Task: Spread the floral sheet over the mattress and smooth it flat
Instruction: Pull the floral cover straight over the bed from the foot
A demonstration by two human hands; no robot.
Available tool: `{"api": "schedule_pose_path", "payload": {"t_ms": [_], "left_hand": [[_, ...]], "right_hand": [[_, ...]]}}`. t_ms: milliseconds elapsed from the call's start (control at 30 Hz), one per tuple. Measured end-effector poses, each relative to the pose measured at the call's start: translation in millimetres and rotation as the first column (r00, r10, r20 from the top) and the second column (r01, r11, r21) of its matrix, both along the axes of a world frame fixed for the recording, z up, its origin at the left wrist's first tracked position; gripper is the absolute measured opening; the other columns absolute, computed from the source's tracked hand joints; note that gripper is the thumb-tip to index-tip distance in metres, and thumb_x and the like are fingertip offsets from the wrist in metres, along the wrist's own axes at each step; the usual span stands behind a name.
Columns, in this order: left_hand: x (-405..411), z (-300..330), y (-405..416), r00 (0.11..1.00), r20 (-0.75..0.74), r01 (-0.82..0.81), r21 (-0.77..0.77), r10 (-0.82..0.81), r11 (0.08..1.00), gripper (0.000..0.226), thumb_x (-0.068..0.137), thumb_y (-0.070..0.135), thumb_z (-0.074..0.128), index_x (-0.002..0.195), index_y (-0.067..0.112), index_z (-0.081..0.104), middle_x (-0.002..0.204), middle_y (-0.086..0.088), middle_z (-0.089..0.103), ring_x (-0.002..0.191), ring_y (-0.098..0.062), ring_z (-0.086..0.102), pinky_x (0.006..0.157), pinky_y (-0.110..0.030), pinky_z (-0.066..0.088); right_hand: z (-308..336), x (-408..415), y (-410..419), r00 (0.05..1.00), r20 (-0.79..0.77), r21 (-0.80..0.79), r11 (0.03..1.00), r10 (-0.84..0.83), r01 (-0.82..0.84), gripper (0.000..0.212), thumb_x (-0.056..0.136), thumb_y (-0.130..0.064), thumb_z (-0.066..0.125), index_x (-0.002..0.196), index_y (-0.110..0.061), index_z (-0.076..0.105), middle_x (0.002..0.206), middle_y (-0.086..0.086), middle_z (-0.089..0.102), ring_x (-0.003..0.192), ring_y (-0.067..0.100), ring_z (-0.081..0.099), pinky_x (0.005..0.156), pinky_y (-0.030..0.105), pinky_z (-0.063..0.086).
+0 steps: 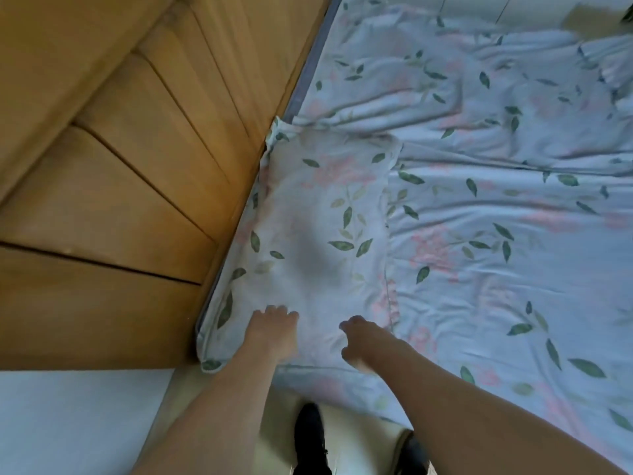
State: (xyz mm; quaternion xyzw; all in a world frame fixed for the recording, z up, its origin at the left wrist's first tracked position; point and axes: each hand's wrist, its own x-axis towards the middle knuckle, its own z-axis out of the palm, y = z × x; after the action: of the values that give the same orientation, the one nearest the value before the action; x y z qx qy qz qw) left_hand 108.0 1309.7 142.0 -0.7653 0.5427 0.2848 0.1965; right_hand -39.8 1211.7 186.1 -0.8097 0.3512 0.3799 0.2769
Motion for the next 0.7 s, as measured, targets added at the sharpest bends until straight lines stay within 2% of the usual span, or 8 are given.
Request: {"api": "schedule_pose_path", "payload": {"t_ms": [133,200,300,433,600,700], "left_hand": [[-27,86,-14,0.998,-0.013,-0.064,-0.152,0.063,0.986,0.037,0.097,0.019,0.033,0.132,0.017,0.044,0.121,-0.006,0.052,0.110,-0.025,0.050,0.094,-0.040,0.042],[-45,112,-17,0.995,-0.042,-0.098,-0.178,0.092,0.979,0.034,0.098,0.022,0.031,0.127,0.016,0.046,0.116,-0.005,0.054,0.105,-0.024,0.053,0.091,-0.040,0.045],[-90,143,-27,0.992,-0.093,-0.103,-0.187,0.086,0.977,0.031,0.100,0.029,0.028,0.117,0.014,0.049,0.112,-0.006,0.055,0.101,-0.025,0.054,0.089,-0.041,0.047],[-166,175,-53,0.988,-0.147,-0.084,-0.214,0.053,0.973,0.029,0.099,0.030,0.027,0.105,0.012,0.048,0.102,-0.007,0.053,0.097,-0.028,0.052,0.085,-0.039,0.044],[-279,191,-100,0.991,-0.133,-0.063,-0.220,0.034,0.973,0.031,0.100,0.032,0.026,0.114,0.013,0.046,0.114,-0.008,0.053,0.102,-0.028,0.051,0.087,-0.039,0.043],[-328,191,-121,0.988,-0.152,-0.056,-0.191,0.027,0.980,0.039,0.100,0.034,0.027,0.132,0.015,0.042,0.128,-0.008,0.048,0.113,-0.028,0.050,0.094,-0.041,0.042]], "right_hand": [[101,-45,-4,0.988,0.092,-0.038,0.992,-0.120,0.124,0.056,0.095,-0.015,0.039,0.149,-0.017,0.026,0.151,0.006,0.031,0.134,0.030,0.038,0.108,0.039,0.033],[131,-72,-5,0.977,0.130,-0.052,0.983,-0.171,0.179,0.061,0.095,-0.016,0.040,0.152,-0.020,0.018,0.153,0.005,0.029,0.135,0.030,0.037,0.109,0.038,0.031],[167,-126,-10,0.958,0.145,-0.065,0.964,-0.248,0.259,0.061,0.096,-0.017,0.040,0.152,-0.021,0.017,0.153,0.006,0.028,0.135,0.030,0.036,0.109,0.038,0.030],[189,-205,-26,0.920,0.161,-0.083,0.923,-0.358,0.375,0.061,0.098,-0.021,0.039,0.153,-0.021,0.014,0.157,0.004,0.022,0.139,0.029,0.032,0.110,0.038,0.028],[187,-330,-59,0.885,0.194,-0.109,0.887,-0.423,0.448,0.060,0.097,-0.023,0.039,0.153,-0.021,0.017,0.157,0.003,0.023,0.141,0.028,0.030,0.113,0.037,0.025],[185,-390,-73,0.884,0.177,-0.109,0.884,-0.432,0.454,0.059,0.098,-0.023,0.039,0.153,-0.020,0.017,0.156,0.005,0.024,0.140,0.027,0.031,0.114,0.036,0.025]]}}
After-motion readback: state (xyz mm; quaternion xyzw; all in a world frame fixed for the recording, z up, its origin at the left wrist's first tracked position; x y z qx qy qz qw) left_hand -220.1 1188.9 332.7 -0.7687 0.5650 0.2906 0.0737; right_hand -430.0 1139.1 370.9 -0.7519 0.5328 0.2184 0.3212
